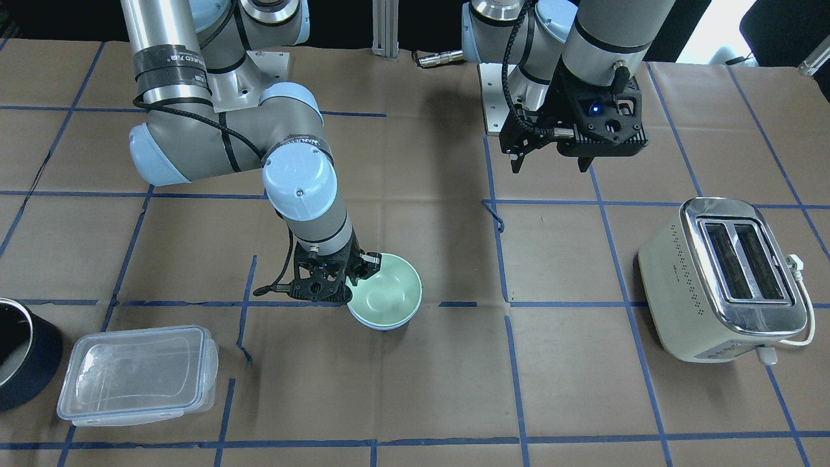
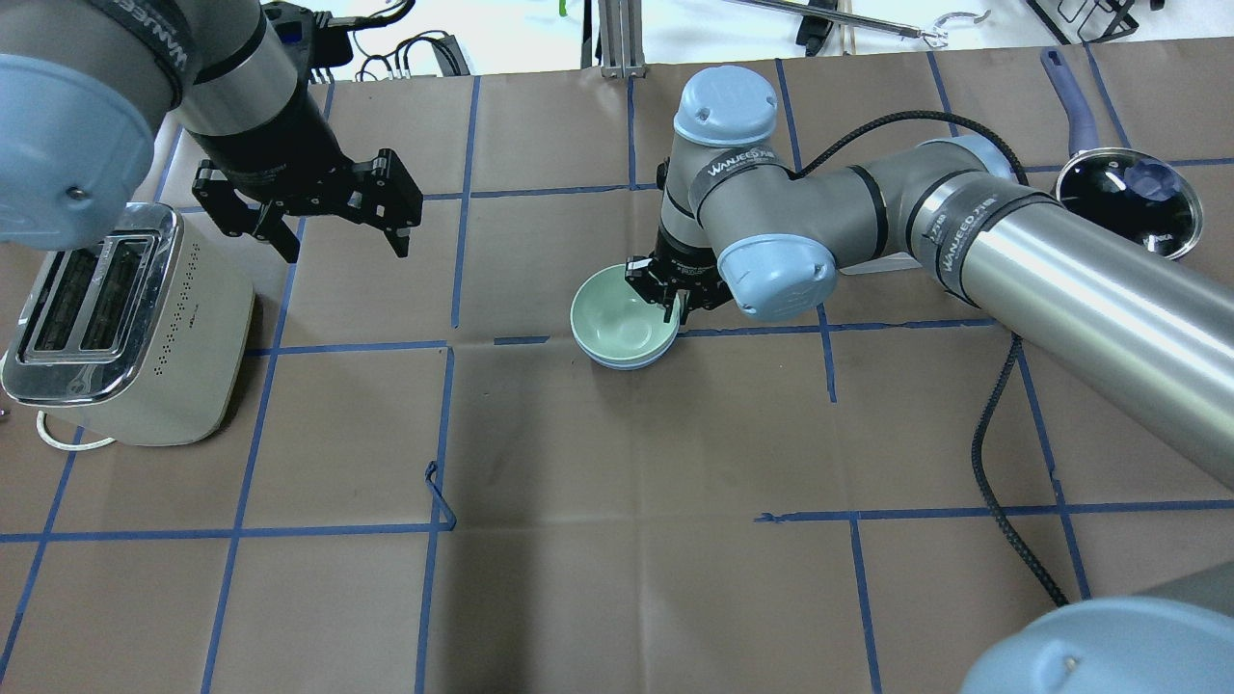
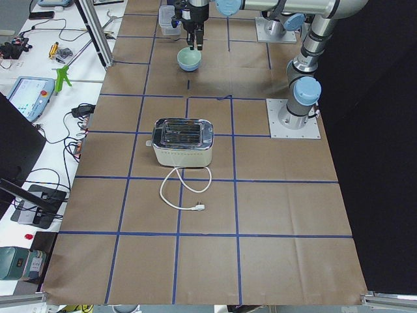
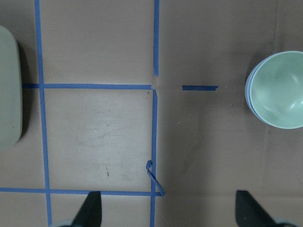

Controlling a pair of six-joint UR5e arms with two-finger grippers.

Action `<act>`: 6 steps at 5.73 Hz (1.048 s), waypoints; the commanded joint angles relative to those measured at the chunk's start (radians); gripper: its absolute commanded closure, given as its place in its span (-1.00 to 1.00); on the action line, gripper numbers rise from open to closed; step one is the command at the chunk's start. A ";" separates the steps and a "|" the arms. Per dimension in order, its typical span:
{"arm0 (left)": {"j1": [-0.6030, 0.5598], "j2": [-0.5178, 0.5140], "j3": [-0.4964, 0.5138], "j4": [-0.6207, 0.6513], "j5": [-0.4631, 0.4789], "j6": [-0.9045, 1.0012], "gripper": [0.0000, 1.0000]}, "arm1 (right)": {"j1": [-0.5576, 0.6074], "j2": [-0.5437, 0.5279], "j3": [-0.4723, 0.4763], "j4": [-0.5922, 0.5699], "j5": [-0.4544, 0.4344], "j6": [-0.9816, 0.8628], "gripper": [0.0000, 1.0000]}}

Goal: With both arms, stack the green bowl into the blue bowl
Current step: 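Open the right gripper and lift it away from the stacked bowls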

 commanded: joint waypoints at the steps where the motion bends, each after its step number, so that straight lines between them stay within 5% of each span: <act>1: 0.000 0.000 0.000 0.001 0.000 0.001 -0.97 | -0.018 -0.032 -0.059 0.051 0.002 -0.003 -1.00; 3: 0.002 0.000 0.000 0.002 0.000 0.001 -0.97 | -0.060 -0.127 -0.188 0.358 -0.008 -0.069 -1.00; 6: 0.002 -0.002 0.000 0.002 -0.003 0.001 -0.97 | -0.186 -0.337 -0.192 0.663 -0.100 -0.264 -1.00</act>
